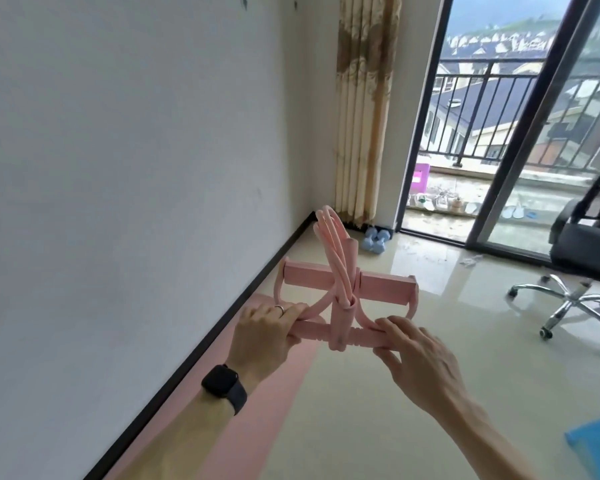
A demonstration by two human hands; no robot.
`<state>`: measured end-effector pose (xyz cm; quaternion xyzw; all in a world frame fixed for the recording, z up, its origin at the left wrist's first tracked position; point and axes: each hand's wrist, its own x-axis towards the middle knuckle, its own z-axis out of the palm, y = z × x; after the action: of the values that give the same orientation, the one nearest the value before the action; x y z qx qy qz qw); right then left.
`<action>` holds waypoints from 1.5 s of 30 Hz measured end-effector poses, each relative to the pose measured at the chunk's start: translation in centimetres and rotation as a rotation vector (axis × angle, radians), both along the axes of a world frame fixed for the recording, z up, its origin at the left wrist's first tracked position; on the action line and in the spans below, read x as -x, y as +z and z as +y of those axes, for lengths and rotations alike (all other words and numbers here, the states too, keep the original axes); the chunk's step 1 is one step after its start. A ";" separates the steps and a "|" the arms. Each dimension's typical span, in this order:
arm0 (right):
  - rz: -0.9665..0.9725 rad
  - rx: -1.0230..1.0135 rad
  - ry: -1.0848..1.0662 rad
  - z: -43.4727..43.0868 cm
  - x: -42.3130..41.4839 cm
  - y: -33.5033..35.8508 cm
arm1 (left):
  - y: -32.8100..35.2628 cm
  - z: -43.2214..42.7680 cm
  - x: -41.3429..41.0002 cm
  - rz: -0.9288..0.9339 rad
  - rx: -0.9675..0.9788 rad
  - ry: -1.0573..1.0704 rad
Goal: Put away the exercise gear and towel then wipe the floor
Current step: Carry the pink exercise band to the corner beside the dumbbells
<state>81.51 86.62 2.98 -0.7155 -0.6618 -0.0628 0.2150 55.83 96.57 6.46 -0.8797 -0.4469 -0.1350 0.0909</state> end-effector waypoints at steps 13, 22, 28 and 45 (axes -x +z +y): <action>-0.053 0.017 -0.014 25.1 -11.0 -4.0 | -3.2 26.0 -10.0 0.109 -0.059 -0.103; -0.068 0.083 -0.129 40.5 -16.8 -4.5 | -4.7 44.3 -17.1 0.198 0.011 -0.181; -0.041 0.132 -0.164 49.8 -23.0 -7.4 | -7.1 54.6 -24.1 0.206 0.047 -0.227; 0.150 0.614 0.042 78.2 -40.8 -13.0 | -12.6 78.5 -40.8 0.287 0.446 0.007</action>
<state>122.32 164.85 -10.01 -0.7356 -0.6468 0.1975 0.0386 96.60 175.06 -6.13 -0.8866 -0.4510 0.0935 -0.0422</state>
